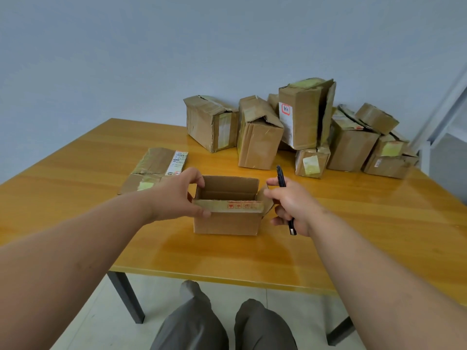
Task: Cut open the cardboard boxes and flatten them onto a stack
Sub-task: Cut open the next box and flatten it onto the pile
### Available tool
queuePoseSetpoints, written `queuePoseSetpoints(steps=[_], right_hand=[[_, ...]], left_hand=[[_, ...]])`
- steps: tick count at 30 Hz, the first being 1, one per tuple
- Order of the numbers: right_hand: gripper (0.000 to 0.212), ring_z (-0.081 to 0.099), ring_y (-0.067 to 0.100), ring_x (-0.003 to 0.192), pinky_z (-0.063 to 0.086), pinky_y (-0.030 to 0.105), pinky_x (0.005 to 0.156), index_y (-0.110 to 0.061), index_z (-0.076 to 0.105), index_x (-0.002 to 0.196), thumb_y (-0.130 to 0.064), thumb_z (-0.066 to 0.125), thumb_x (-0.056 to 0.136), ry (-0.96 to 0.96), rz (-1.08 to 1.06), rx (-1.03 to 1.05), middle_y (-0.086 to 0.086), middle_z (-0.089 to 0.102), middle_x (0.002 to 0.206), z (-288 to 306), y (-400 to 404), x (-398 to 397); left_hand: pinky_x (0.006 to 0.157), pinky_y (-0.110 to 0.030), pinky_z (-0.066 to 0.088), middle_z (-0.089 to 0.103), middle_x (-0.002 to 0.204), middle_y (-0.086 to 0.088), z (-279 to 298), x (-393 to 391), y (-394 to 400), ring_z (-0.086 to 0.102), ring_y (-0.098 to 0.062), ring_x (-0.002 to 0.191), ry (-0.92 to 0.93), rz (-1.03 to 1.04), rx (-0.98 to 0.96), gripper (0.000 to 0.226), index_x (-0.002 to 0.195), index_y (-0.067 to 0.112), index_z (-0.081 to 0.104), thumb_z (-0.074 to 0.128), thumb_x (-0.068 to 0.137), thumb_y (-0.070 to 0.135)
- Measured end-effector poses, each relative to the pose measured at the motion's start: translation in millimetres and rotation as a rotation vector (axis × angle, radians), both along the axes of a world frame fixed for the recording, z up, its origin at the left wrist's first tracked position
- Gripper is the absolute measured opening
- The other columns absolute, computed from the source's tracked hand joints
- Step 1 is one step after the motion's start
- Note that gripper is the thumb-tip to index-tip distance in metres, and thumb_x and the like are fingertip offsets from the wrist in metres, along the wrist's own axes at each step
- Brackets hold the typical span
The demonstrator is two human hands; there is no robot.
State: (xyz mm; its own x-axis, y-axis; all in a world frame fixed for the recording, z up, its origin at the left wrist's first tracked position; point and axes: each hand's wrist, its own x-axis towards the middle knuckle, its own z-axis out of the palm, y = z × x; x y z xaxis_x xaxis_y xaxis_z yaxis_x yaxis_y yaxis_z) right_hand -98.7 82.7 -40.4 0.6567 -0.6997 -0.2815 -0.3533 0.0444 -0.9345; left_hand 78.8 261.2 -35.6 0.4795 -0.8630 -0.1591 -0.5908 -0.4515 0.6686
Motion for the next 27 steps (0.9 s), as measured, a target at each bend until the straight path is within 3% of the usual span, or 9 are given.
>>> queuePoseSetpoints(steps=[5,8,11,13,16,19,22,24,27], right_hand=[[0.033,0.024,0.011,0.039,0.045,0.030,0.050,-0.022,0.059,0.118,-0.045,0.058,0.094,-0.149,0.047,0.221,0.008,0.074,0.107,6,-4,-12],[0.036,0.027,0.009,0.039,0.045,0.028,0.049,-0.020,0.059,0.121,-0.039,0.065,0.090,-0.153,0.091,0.164,0.007,0.073,0.106,4,-6,-14],[0.036,0.031,0.008,0.039,0.045,0.028,0.048,-0.019,0.058,0.123,-0.037,0.065,0.092,-0.058,0.129,0.058,0.009,0.072,0.107,-2,-2,-11],[0.033,0.033,0.006,0.037,0.046,0.029,0.049,-0.018,0.060,0.116,-0.042,0.062,0.093,-0.003,0.158,0.020,0.009,0.072,0.106,-5,1,-8],[0.038,0.041,0.003,0.034,0.047,0.031,0.053,-0.016,0.061,0.112,-0.048,0.063,0.090,0.025,0.185,-0.028,0.007,0.072,0.104,-8,2,-3],[0.035,0.046,-0.001,0.033,0.048,0.032,0.054,-0.016,0.059,0.107,-0.048,0.061,0.091,0.035,0.205,-0.072,0.007,0.071,0.105,-7,1,0],[0.035,0.048,-0.004,0.034,0.049,0.032,0.054,-0.015,0.059,0.106,-0.047,0.060,0.093,0.023,0.193,-0.085,0.008,0.071,0.106,-7,-1,-1],[0.035,0.048,-0.004,0.035,0.049,0.032,0.055,-0.014,0.059,0.106,-0.046,0.060,0.093,0.013,0.192,-0.090,0.007,0.071,0.105,-9,-1,-2],[0.032,0.049,-0.006,0.037,0.048,0.032,0.053,-0.013,0.061,0.112,-0.040,0.060,0.095,-0.035,0.163,-0.077,0.007,0.071,0.106,-12,2,-2]], left_hand=[[0.059,-0.030,0.047,0.062,0.103,-0.006,12,6,-2,0.060,-0.018,0.075,0.438,0.205,-0.159,0.040,0.114,0.022,0.055,0.070,0.085,0.045],[0.050,-0.027,0.041,0.064,0.088,-0.012,16,7,-5,0.057,-0.018,0.059,0.542,0.322,-0.058,0.056,0.113,0.017,0.061,0.051,0.088,0.065],[0.047,-0.024,0.038,0.069,0.080,-0.017,7,2,-7,0.060,-0.022,0.053,0.487,0.346,0.146,0.075,0.107,0.009,0.062,0.035,0.088,0.077],[0.047,-0.023,0.040,0.072,0.083,-0.018,-3,3,-11,0.064,-0.023,0.057,0.424,0.409,0.147,0.077,0.111,0.008,0.060,0.031,0.089,0.077],[0.065,-0.035,0.054,0.067,0.109,-0.007,-9,7,-15,0.064,-0.024,0.086,0.001,0.454,-0.027,0.055,0.126,0.018,0.050,0.042,0.095,0.062],[0.074,-0.032,0.051,0.051,0.126,0.009,6,-5,-12,0.054,-0.013,0.100,-0.329,0.227,-0.200,0.035,0.133,0.035,0.049,0.048,0.099,0.043],[0.085,-0.027,0.046,0.045,0.134,0.019,18,-19,-11,0.049,-0.008,0.113,-0.475,-0.159,0.022,0.050,0.138,0.041,0.047,0.045,0.092,0.060],[0.085,-0.024,0.043,0.047,0.133,0.023,19,-19,-12,0.049,-0.005,0.114,-0.474,-0.215,0.129,0.054,0.141,0.043,0.045,0.047,0.090,0.062],[0.073,-0.021,0.045,0.062,0.107,0.019,19,-7,-13,0.056,-0.003,0.098,-0.128,-0.029,0.031,0.036,0.130,0.048,0.053,0.051,0.094,0.051]])
